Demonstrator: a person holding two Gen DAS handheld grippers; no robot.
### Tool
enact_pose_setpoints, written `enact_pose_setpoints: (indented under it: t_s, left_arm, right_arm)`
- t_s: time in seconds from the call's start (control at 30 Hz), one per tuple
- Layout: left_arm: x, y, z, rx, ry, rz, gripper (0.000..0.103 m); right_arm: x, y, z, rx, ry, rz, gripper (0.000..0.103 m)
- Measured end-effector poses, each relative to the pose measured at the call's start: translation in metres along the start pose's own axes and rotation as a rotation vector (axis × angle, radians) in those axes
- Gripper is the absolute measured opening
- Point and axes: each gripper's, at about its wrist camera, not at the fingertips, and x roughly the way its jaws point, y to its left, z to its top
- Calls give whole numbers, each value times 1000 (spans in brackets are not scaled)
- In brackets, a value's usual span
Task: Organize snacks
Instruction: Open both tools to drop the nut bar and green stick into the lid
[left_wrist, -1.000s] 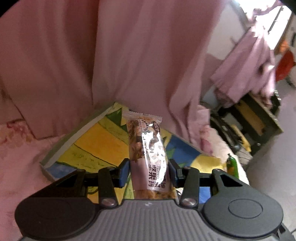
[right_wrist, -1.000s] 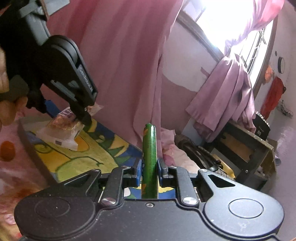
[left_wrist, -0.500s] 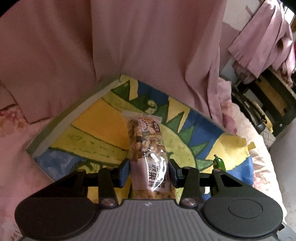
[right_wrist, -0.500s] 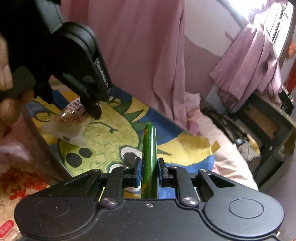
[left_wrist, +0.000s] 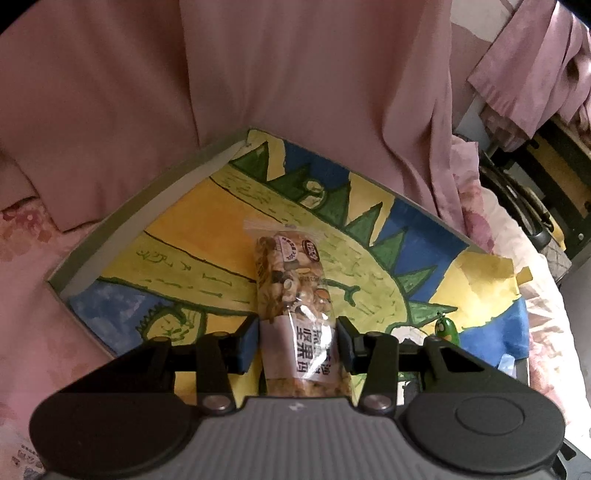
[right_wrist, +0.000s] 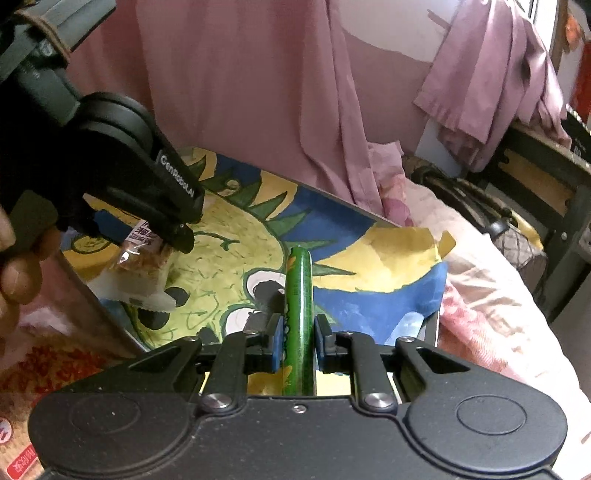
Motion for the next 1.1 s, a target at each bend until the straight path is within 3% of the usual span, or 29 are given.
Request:
enact_pose_setpoints:
  t_s: [0.03,0.2,0.33,0.6,0.83,1.1]
  left_arm:
    - [-1,-1,0,-2,5,8,50]
    - [-10,1,2,-15,1,47,73]
    - [-31,0,3,-1,-34,52,81]
    - [-104,3,-5,75,-213,32,101]
    - [-169,20,-29,101,-343,22,103]
    - [-228,35,-74,158,-409,-2,103]
  right_arm:
    - [0,-1,0,8,-1,1,23]
    - [-7,-7,3,45,-19,16,34]
    - [-21,-12,6,83,-46,20,45]
    - [-84,-32,11,236,-204,26,70]
    - [-159,-39,9,322,-355,21,88]
    - [-231,-27,-12,352,-415,13,98]
